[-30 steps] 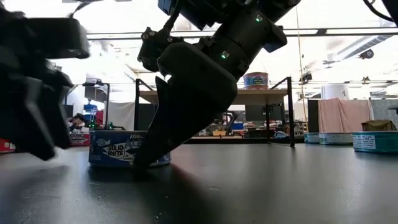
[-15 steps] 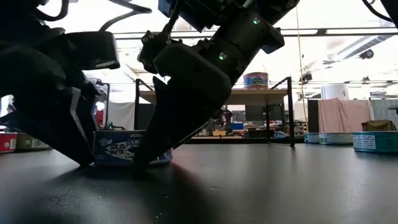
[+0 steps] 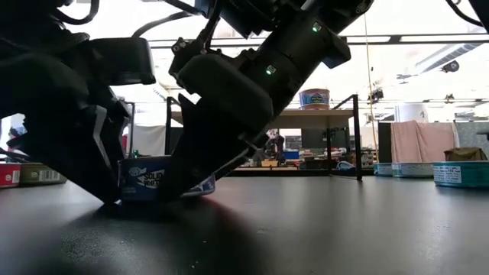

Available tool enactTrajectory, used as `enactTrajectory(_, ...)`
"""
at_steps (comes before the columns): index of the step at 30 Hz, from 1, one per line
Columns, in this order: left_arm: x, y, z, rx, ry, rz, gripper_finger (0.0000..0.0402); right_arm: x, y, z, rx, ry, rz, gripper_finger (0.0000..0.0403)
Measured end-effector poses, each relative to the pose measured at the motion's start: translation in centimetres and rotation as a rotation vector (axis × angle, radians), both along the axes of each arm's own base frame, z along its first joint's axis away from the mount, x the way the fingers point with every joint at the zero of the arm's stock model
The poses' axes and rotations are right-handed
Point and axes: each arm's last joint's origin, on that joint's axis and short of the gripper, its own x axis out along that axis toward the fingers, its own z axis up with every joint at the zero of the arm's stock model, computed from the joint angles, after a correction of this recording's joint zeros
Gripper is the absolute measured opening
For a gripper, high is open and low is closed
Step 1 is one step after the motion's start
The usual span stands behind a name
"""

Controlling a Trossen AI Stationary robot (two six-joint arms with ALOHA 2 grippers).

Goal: Stack canned seafood by type on shelf
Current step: Put the top blue tuna can on the shelf

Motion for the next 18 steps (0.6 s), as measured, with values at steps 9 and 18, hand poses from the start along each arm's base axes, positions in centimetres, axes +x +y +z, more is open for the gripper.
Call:
enactTrajectory(9, -0.9, -0.2, 3.5, 0.163, 0.093, -0.053, 0.0231, -0.4, -0.3, 1.3, 0.179, 0.068, -0.157, 0.0363)
enactTrajectory(18, -6.2, 3.1, 7.0, 0.203, -0.053, -0.003, 0.0231, -2.4, -1.2, 8.9, 0.103, -0.052, -0.242, 0.0363)
